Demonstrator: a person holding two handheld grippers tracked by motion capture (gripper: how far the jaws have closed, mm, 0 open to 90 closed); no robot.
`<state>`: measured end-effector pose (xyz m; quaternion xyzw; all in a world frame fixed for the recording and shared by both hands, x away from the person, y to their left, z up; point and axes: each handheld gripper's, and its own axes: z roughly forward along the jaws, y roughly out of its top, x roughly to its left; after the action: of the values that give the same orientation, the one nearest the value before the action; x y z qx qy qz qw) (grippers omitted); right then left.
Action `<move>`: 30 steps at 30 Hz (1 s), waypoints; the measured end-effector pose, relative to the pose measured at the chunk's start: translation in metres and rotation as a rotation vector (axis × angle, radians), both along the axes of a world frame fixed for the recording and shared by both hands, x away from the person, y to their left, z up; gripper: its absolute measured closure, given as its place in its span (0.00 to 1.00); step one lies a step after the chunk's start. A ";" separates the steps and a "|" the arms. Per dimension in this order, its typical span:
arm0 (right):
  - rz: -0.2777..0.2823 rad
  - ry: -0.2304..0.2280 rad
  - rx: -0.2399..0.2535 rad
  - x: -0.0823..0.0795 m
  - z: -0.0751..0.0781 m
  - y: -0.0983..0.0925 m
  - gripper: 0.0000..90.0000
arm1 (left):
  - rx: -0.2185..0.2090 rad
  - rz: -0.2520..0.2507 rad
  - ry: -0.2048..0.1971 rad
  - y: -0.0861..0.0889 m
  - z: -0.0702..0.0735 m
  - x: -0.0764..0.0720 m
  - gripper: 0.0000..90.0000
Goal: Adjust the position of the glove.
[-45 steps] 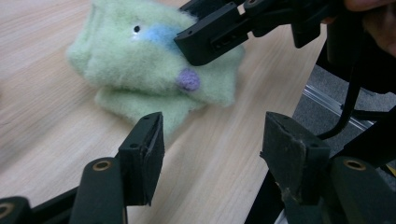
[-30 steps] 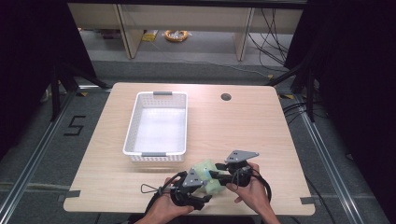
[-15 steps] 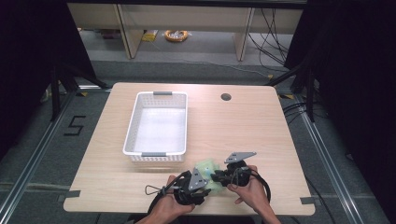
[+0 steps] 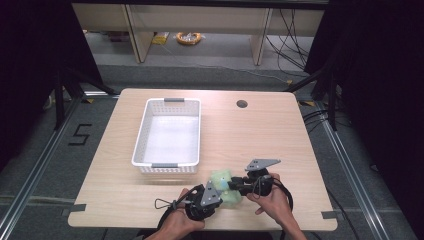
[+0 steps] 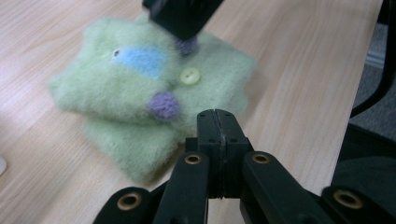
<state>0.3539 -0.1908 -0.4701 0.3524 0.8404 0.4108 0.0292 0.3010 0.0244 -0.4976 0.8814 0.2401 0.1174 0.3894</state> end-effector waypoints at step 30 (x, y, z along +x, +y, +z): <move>-0.059 0.092 -0.042 0.041 -0.009 0.011 0.92 | 0.027 0.041 -0.030 -0.004 -0.011 0.001 0.70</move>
<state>0.3951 -0.1798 -0.4788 0.3948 0.8385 0.3754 0.0099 0.3024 0.0208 -0.5086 0.8797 0.2507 0.1420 0.3784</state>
